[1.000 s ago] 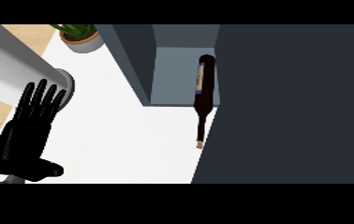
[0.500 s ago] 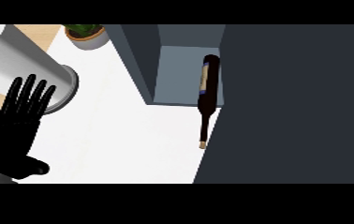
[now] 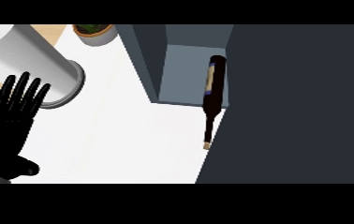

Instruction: Pick up the wine, place it into the cabinet and close the cabinet

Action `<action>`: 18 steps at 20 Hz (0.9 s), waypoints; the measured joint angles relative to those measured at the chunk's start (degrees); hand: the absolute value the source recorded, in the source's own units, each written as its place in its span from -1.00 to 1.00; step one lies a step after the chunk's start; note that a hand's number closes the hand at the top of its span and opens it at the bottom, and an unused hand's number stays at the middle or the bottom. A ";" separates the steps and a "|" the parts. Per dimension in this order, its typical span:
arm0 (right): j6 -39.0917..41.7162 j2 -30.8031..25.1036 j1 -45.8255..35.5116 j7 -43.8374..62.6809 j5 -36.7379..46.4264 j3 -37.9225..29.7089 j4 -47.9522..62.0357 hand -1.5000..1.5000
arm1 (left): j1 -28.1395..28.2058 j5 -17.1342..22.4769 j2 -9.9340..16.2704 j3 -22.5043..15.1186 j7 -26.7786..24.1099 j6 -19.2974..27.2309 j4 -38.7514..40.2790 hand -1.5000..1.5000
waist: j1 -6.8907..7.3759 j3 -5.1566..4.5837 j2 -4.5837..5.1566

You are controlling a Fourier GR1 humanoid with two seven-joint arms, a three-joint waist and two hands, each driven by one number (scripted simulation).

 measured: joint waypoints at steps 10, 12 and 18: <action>-4.76 24.52 -27.69 16.61 -4.09 0.80 17.28 1.00 | -1.01 1.13 0.89 1.67 1.23 -1.56 2.67 -1.00 | -0.68 0.22 -0.27; -5.79 28.78 -33.95 19.09 -4.46 -0.73 23.20 1.00 | -1.21 1.29 0.82 2.01 1.42 -1.71 3.03 -1.00 | -1.20 0.37 -0.32; -8.44 34.66 -46.99 17.93 -9.62 -5.70 39.10 1.00 | -1.48 1.71 1.12 4.61 1.67 -3.00 4.92 -1.00 | -2.62 0.59 -0.51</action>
